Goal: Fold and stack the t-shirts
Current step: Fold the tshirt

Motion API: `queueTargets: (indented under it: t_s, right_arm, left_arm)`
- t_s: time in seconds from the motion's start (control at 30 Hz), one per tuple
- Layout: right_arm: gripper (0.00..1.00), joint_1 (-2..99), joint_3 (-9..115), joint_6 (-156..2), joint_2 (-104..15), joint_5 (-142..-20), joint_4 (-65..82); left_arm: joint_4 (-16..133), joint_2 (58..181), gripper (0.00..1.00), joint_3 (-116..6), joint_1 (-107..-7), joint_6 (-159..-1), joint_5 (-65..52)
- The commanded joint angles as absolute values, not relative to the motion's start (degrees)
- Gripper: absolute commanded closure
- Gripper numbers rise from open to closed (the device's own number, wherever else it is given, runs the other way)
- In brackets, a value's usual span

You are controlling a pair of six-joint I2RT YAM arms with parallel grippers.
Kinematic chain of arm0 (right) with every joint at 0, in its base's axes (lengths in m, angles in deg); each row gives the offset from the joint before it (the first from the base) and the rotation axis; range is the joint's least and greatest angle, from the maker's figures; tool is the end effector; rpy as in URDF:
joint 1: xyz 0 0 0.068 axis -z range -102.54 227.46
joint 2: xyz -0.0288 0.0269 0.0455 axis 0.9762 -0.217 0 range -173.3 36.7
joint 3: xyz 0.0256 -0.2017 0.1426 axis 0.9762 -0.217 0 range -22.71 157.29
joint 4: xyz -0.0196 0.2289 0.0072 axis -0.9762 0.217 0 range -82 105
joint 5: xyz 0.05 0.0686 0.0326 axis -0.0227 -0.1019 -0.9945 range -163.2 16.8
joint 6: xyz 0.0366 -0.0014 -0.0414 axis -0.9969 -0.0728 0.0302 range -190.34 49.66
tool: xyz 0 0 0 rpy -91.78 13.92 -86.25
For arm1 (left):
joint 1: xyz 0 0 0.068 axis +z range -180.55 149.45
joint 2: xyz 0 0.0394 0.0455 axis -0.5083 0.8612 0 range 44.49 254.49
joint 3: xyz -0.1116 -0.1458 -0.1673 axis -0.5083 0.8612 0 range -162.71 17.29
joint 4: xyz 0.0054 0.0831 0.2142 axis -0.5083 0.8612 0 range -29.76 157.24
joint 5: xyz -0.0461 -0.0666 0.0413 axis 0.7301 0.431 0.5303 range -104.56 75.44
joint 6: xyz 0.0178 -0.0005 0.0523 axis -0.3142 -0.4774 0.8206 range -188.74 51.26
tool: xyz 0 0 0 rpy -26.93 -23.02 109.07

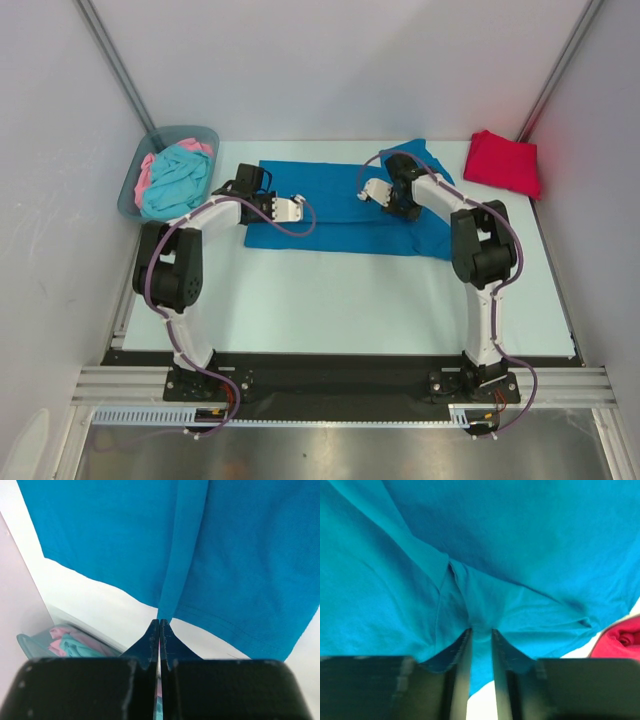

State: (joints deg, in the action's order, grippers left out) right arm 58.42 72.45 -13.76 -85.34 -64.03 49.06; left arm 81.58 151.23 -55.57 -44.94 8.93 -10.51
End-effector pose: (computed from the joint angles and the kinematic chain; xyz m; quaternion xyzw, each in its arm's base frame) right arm 0.3835 0.1261 0.1709 -0.5877 0.7823 -0.1357 0.1553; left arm 0.3488 -0.0923 0.1827 0.6937 0.6545 0.1279 0.2720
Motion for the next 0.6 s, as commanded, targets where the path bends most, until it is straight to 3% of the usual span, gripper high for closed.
queueTargets:
  t_s: [0.0, 0.13, 0.3, 0.57]
  right_arm:
    - [0.77, 58.04, 73.53, -13.65, -86.78, -63.36, 47.55]
    - [0.78, 58.04, 73.88, -13.39, -87.31, -63.09, 47.29]
    - [1.00, 58.04, 74.24, -13.47, -87.58, -62.66, 46.68]
    - [1.00, 58.04, 75.64, -12.69, -87.05, -60.81, 43.16]
  left_arm:
    - [80.37, 151.10, 1.00, -57.68, -45.41, 9.93, -9.91]
    - [80.02, 151.10, 1.00, -57.42, -45.41, 10.10, -10.08]
    - [79.93, 151.28, 1.00, -57.68, -45.49, 10.02, -9.82]
    - [79.75, 151.63, 1.00, -57.94, -45.76, 10.01, -9.55]
